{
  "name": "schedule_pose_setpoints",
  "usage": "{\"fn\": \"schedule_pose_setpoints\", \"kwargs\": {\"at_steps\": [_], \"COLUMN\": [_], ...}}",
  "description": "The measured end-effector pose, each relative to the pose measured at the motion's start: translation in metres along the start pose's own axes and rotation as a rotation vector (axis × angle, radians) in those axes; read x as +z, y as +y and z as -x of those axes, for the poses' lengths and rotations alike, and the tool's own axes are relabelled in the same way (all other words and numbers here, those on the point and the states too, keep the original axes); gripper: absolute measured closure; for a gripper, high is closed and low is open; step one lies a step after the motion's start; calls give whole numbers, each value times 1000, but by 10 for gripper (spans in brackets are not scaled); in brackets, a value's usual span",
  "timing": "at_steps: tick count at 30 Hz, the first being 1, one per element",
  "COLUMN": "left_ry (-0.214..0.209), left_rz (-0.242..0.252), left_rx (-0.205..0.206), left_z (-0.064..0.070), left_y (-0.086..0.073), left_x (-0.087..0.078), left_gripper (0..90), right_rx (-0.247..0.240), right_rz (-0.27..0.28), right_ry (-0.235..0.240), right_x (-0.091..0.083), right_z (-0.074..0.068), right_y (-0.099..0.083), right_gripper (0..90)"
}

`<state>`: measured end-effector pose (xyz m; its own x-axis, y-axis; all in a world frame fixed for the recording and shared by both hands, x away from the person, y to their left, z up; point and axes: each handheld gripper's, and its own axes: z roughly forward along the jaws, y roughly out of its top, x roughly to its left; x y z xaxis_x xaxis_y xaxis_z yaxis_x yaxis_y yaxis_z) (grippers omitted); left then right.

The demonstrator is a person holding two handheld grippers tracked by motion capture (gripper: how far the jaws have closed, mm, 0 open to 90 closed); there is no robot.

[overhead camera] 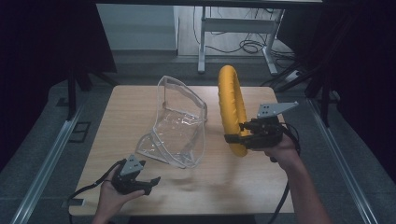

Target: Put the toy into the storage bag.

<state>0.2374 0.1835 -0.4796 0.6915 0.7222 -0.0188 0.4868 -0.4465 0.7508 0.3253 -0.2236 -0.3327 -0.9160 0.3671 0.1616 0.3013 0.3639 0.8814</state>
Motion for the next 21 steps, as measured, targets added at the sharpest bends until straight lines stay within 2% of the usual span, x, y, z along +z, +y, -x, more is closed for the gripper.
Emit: {"fn": "schedule_pose_setpoints", "kwargs": {"at_steps": [7,21], "left_ry": [-2,-5], "left_rz": [-3,-15], "left_rx": [2,7], "left_z": [0,1], "left_y": [0,-1], "left_x": [0,3], "left_gripper": [186,186], "right_rx": [5,-21], "right_rz": [31,88], "right_ry": [19,50], "right_x": [4,13], "right_z": [-1,-10], "right_y": [8,29], "right_gripper": [511,510]}}
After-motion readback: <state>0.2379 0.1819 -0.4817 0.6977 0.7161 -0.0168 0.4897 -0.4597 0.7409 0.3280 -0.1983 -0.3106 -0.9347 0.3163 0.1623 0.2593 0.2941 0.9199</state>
